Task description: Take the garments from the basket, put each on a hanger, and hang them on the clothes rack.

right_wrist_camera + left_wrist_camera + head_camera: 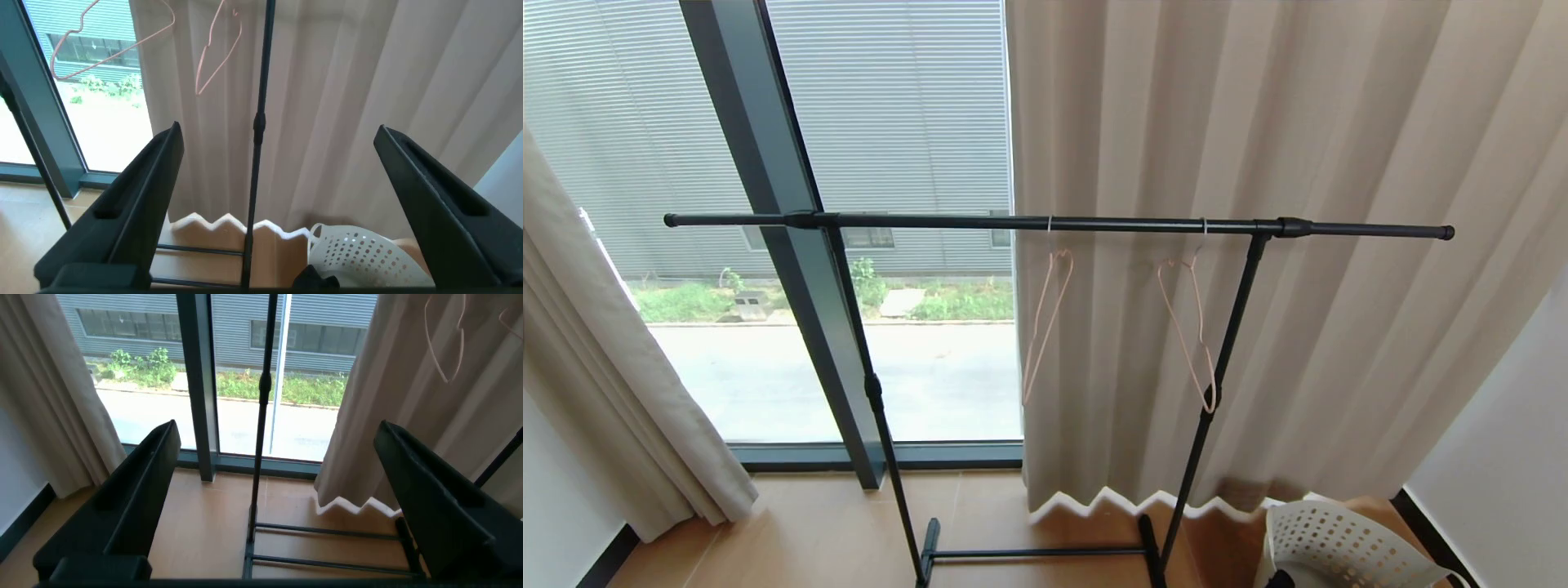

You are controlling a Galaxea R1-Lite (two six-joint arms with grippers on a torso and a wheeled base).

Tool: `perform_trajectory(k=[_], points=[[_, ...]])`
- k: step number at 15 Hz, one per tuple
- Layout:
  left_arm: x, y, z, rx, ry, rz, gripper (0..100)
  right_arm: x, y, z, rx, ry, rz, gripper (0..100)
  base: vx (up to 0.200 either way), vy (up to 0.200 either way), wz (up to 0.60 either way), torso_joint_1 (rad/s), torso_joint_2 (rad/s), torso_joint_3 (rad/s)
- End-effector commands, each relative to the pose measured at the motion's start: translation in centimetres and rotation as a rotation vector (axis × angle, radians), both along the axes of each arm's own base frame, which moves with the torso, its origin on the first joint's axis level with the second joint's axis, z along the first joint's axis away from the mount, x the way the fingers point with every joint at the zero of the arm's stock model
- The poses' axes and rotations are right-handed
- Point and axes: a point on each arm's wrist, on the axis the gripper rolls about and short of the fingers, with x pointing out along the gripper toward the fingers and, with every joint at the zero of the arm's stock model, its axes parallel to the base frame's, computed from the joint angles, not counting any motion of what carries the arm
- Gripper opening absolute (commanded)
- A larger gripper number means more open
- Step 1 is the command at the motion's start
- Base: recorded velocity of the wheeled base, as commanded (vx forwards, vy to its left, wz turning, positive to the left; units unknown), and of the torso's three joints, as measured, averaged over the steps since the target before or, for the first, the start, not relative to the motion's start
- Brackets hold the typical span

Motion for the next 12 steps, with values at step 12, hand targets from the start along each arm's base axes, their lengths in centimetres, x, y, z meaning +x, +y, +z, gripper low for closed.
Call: perform_trajectory(k=[12], points=[[0.01, 0.0, -0.02, 0.0, 0.002, 0.0, 100, 0.01, -0.03, 0.03, 0.012, -0.001, -0.015, 100, 0.0, 0.0, 0.0, 0.0, 0.0, 0.0]])
